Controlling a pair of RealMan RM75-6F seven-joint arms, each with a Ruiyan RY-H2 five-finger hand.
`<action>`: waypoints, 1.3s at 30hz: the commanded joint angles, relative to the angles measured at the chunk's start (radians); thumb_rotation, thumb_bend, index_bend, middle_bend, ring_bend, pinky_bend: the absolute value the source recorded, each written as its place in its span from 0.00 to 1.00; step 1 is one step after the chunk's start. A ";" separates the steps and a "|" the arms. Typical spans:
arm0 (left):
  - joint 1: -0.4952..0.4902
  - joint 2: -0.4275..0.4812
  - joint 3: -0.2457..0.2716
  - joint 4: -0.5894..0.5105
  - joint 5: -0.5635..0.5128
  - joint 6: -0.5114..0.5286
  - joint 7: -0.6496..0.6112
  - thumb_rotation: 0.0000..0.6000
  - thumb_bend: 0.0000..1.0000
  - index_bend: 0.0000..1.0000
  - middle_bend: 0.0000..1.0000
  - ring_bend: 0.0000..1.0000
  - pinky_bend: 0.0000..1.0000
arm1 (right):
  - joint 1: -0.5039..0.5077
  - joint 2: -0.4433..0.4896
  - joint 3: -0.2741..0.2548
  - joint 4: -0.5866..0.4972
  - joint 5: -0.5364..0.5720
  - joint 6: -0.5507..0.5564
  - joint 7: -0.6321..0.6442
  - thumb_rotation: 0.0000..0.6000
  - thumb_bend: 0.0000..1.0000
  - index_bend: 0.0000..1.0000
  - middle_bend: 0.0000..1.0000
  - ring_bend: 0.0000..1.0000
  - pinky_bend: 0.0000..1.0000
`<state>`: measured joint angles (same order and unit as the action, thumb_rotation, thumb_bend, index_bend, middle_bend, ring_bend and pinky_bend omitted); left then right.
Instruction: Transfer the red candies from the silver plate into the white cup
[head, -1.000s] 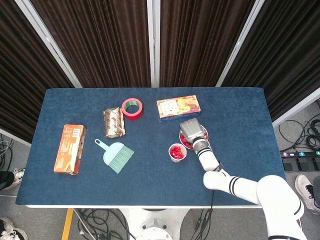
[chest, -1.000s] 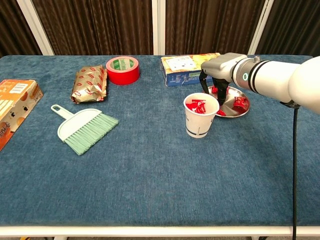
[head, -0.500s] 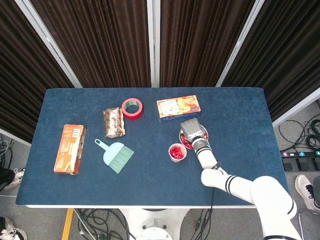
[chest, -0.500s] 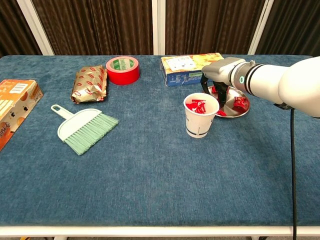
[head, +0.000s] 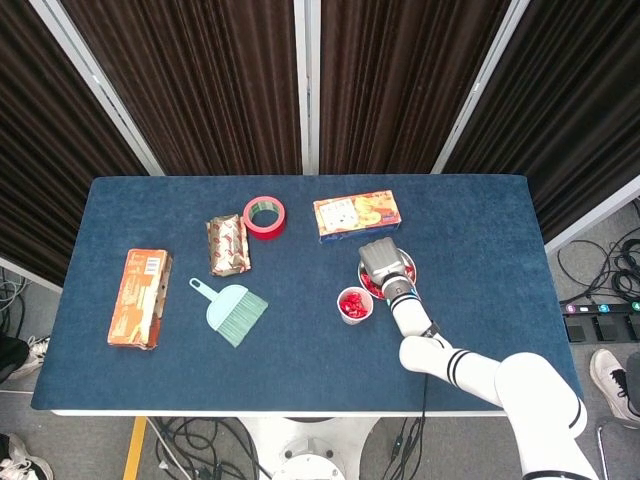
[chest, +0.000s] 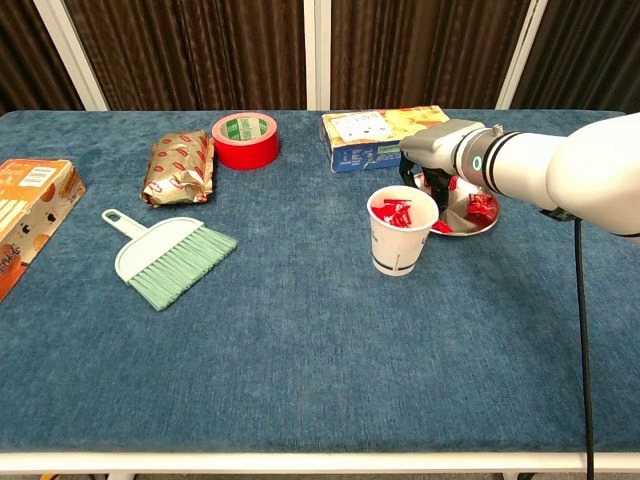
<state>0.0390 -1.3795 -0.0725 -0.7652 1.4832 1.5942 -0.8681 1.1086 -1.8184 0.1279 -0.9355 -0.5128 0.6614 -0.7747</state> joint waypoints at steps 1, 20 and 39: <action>0.000 0.000 0.000 0.001 0.000 0.000 -0.001 1.00 0.10 0.15 0.16 0.06 0.19 | -0.001 0.005 0.001 -0.007 -0.002 0.005 0.002 1.00 0.14 0.60 1.00 1.00 1.00; -0.003 0.013 0.001 -0.042 0.011 0.023 0.044 1.00 0.10 0.15 0.16 0.06 0.19 | -0.048 0.173 0.016 -0.307 -0.080 0.168 0.022 1.00 0.15 0.59 1.00 1.00 1.00; -0.004 0.013 0.000 -0.030 0.001 0.002 0.032 1.00 0.10 0.15 0.16 0.06 0.19 | -0.012 0.040 0.007 -0.044 -0.001 0.009 0.040 1.00 0.15 0.49 1.00 1.00 1.00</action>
<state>0.0344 -1.3660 -0.0730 -0.7958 1.4847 1.5966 -0.8355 1.0949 -1.7759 0.1347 -0.9832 -0.5126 0.6739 -0.7360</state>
